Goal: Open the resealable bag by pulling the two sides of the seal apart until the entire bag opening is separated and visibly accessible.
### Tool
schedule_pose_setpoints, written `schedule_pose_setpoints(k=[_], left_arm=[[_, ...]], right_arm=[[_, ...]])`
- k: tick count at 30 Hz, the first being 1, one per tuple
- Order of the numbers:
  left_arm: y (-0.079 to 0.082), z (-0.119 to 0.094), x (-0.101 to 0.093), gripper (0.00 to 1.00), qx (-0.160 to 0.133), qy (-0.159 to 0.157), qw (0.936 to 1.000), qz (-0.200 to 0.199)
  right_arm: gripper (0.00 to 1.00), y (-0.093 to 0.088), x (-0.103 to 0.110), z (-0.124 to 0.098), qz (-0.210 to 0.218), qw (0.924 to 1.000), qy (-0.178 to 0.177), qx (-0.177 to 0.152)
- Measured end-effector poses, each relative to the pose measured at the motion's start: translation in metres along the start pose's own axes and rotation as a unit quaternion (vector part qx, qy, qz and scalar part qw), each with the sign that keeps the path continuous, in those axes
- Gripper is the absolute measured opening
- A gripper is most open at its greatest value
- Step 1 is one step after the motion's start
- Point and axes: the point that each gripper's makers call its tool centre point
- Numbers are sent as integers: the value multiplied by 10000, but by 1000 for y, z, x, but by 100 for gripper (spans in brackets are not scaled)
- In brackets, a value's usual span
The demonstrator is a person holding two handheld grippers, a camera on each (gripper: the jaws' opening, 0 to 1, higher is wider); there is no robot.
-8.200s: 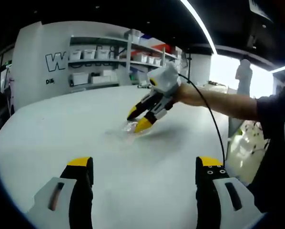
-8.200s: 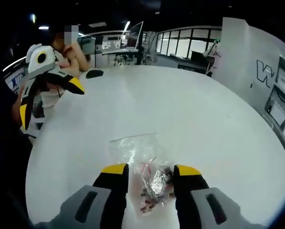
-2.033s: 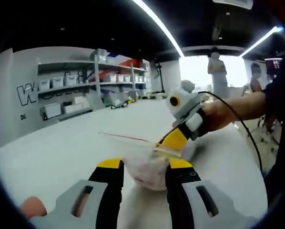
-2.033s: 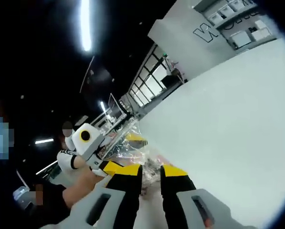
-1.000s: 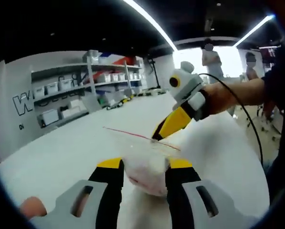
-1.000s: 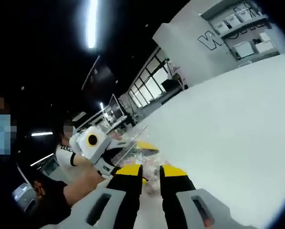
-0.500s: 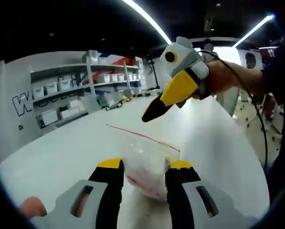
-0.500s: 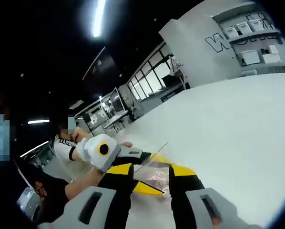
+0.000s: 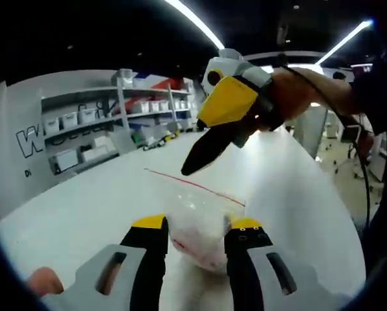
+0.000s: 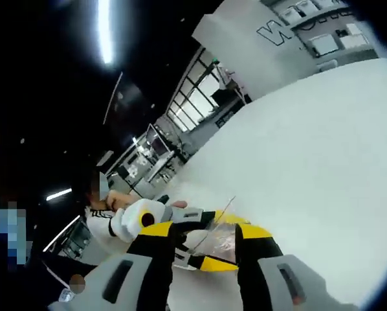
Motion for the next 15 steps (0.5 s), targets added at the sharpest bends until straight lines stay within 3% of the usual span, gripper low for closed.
schedule_pose_setpoints(k=[8,15], left_arm=[[0,0,-1,34,-7,-1,10000,-5],[0,0,-1,34,-11,-5,10000,-4]], right_arm=[[30,-12,-2,0,324,9995,-23,7],[27,-16,-3,2,356,9993,-73,12]])
Point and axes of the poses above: the point that each gripper's makers call its tool centre point, and the gripper's own axes: z roughly forward along the fingers, x roughly to its left, y roughly out of its top, and after that the axes turned 3 degrees about y, right-handed
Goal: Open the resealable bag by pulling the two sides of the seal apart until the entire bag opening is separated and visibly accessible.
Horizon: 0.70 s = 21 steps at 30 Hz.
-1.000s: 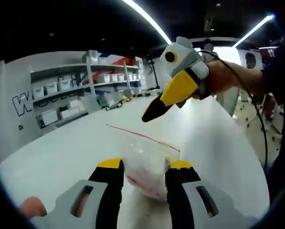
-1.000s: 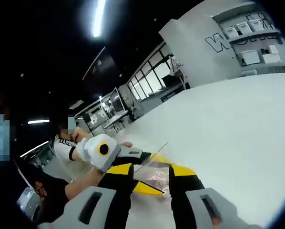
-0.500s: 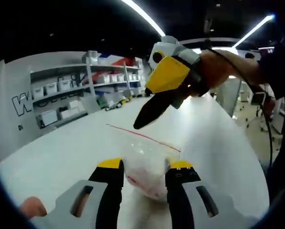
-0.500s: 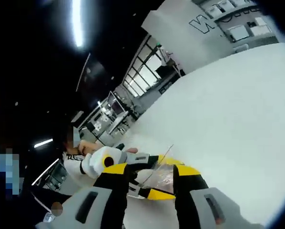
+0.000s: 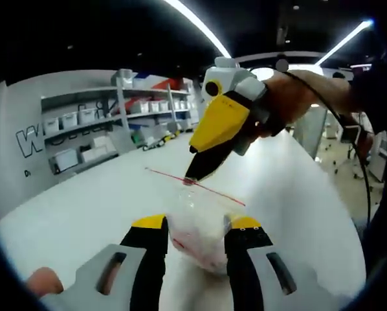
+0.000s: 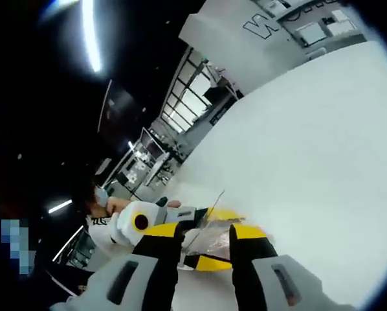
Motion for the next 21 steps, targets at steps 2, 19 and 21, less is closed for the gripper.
schedule_pose_setpoints(k=[2,19,21], left_arm=[[0,0,0,34,1,0,10000,5],[1,0,-1,34,0,-20,10000,27],[1,0,-1,34,4,-20,10000,27]], right_arm=[[26,-2,1,1,-19,10000,-8,18],[23,-5,-6,10,-15,9999,-67,100],[22,-6,-6,10,-22,9999,-71,109]])
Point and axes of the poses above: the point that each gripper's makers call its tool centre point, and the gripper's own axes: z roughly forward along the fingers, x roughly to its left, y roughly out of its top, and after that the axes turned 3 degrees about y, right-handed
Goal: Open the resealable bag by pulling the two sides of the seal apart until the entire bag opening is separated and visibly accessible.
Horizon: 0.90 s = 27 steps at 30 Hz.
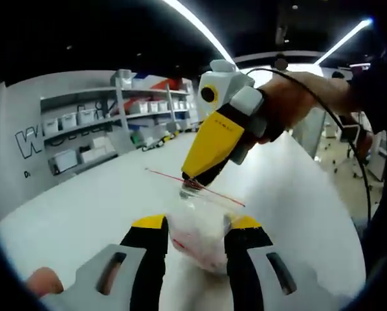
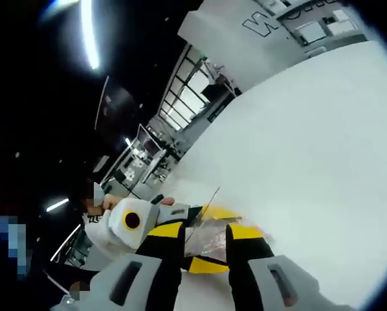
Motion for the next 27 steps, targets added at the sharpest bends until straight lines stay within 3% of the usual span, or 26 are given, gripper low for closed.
schedule_pose_setpoints(k=[13,27], left_arm=[[0,1,0,34,-9,-7,10000,-2],[1,1,0,34,-14,-1,10000,-9]], right_arm=[[13,-3,-2,0,2,10000,18,13],[12,-3,-2,-4,68,10000,70,-17]])
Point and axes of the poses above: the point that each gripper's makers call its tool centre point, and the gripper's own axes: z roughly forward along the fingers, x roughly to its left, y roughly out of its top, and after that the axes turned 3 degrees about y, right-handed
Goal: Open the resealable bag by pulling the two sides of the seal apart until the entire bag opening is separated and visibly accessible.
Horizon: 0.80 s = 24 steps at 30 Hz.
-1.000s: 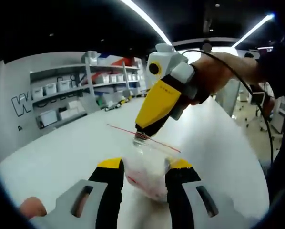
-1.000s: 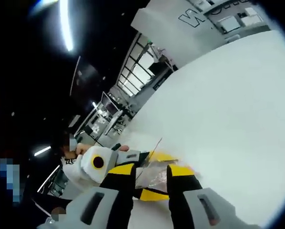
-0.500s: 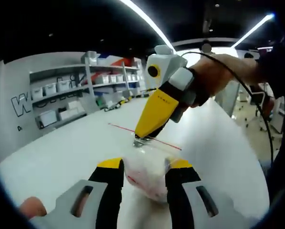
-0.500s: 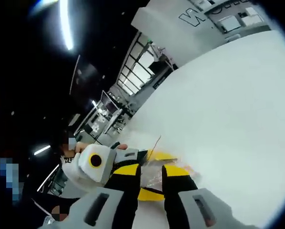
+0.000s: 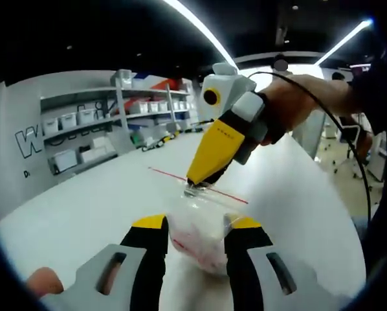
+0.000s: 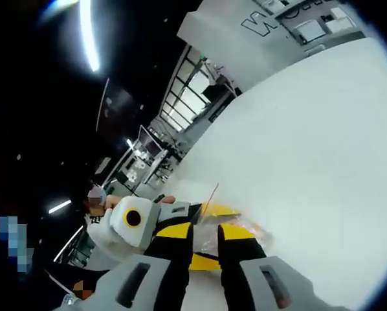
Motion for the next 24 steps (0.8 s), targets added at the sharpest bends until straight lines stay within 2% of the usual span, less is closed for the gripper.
schedule_pose_setpoints(k=[5,16,24], left_arm=[[1,0,-1,34,-6,-4,10000,2],[2,0,-1,34,5,-14,10000,58],[2,-1,-1,34,0,-18,10000,47]], right_arm=[[8,-1,-1,0,-6,10000,8,14],[11,0,1,1,-1,10000,32,27],[8,-1,0,3,-6,10000,30,44]])
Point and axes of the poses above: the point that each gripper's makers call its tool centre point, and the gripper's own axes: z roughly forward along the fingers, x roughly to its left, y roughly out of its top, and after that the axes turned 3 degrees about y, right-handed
